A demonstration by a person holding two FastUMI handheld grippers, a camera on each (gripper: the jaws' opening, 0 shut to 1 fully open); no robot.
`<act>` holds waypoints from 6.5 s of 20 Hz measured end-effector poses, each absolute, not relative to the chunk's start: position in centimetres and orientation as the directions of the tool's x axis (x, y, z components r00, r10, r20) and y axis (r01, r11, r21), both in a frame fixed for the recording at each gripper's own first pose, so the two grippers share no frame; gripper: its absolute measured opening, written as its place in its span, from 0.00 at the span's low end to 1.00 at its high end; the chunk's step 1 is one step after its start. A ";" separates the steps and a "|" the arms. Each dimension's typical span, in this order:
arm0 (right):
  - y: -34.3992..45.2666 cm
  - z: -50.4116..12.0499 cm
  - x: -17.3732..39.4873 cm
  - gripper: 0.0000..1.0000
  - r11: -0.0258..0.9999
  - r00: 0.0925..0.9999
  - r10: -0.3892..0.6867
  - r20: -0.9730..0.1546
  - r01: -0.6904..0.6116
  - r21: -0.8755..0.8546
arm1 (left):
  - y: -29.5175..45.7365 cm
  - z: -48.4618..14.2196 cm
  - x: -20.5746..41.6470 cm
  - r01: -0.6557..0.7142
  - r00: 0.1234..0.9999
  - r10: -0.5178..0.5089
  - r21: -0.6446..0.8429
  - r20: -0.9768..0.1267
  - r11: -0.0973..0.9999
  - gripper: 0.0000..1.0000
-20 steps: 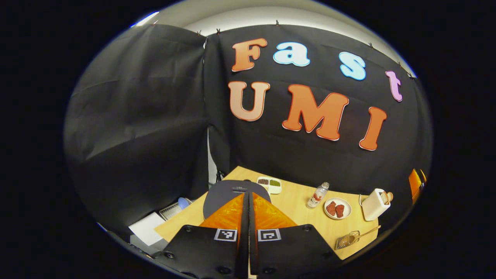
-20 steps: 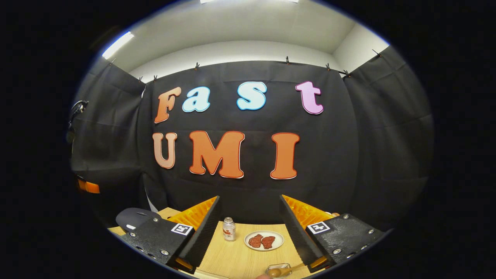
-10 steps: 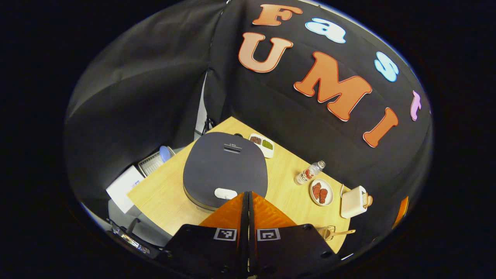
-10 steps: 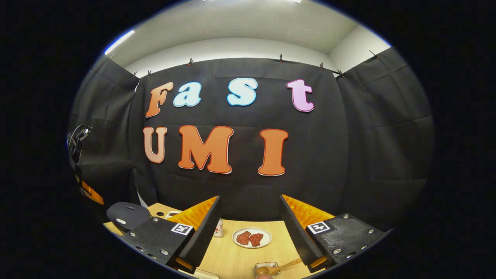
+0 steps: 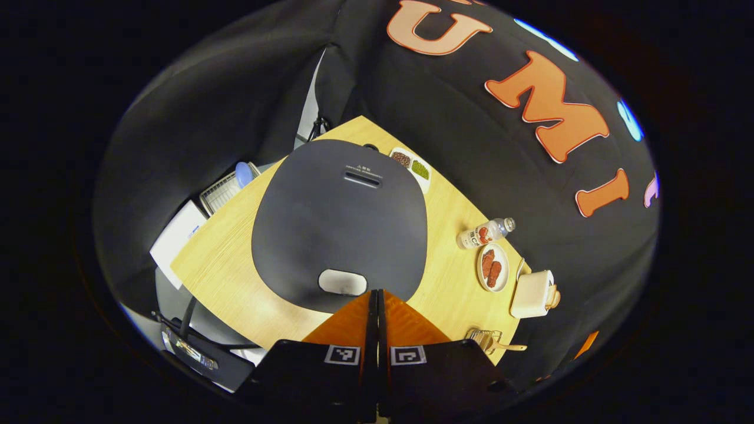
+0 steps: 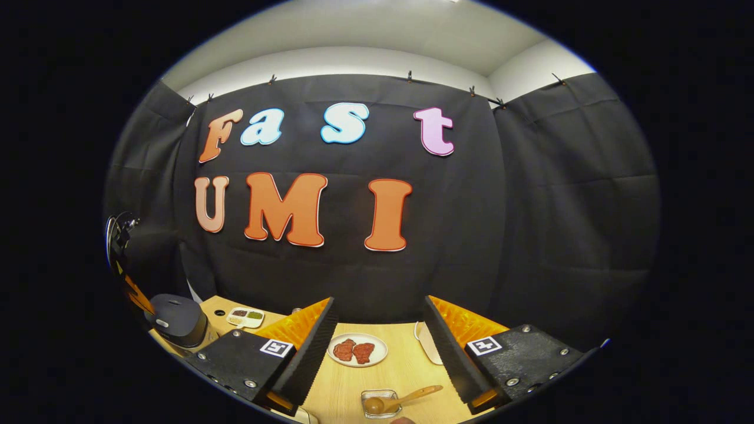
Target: Close the left gripper, press the button to open the rice cooker; take a wooden spoon from the chopstick holder with the right hand, scoop a spoonful of rice and pour it into the rice cooker, then put the wooden spoon back into the chopstick holder.
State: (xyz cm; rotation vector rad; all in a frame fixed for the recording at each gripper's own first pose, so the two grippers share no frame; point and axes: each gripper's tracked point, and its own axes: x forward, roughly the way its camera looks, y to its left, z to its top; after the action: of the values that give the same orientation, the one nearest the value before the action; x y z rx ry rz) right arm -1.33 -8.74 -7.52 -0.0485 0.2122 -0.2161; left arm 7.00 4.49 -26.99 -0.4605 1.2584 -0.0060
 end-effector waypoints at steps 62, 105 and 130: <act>-17.3 -32.5 -4.8 0.90 0.945 0.675 -0.133 -0.725 0.308 0.113 | -5.5 -8.1 -0.8 0.039 0.971 0.009 0.195 -0.240 0.980 1.00; 7.5 -23.8 -7.7 0.10 0.934 0.714 0.258 -0.651 -0.011 0.358 | 7.4 -13.6 0.9 -0.058 0.945 0.089 0.104 -0.316 0.993 0.99; 13.0 -35.2 -12.4 0.08 0.932 0.786 -0.049 -0.616 -0.185 -0.311 | 14.1 -17.9 1.8 -0.013 0.905 0.083 0.168 -0.417 0.986 0.99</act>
State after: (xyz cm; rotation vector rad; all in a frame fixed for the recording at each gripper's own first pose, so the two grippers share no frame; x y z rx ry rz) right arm -12.37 12.98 -35.20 -0.3693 0.6655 0.0747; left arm 1.78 14.11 -17.91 0.1630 0.4364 0.0494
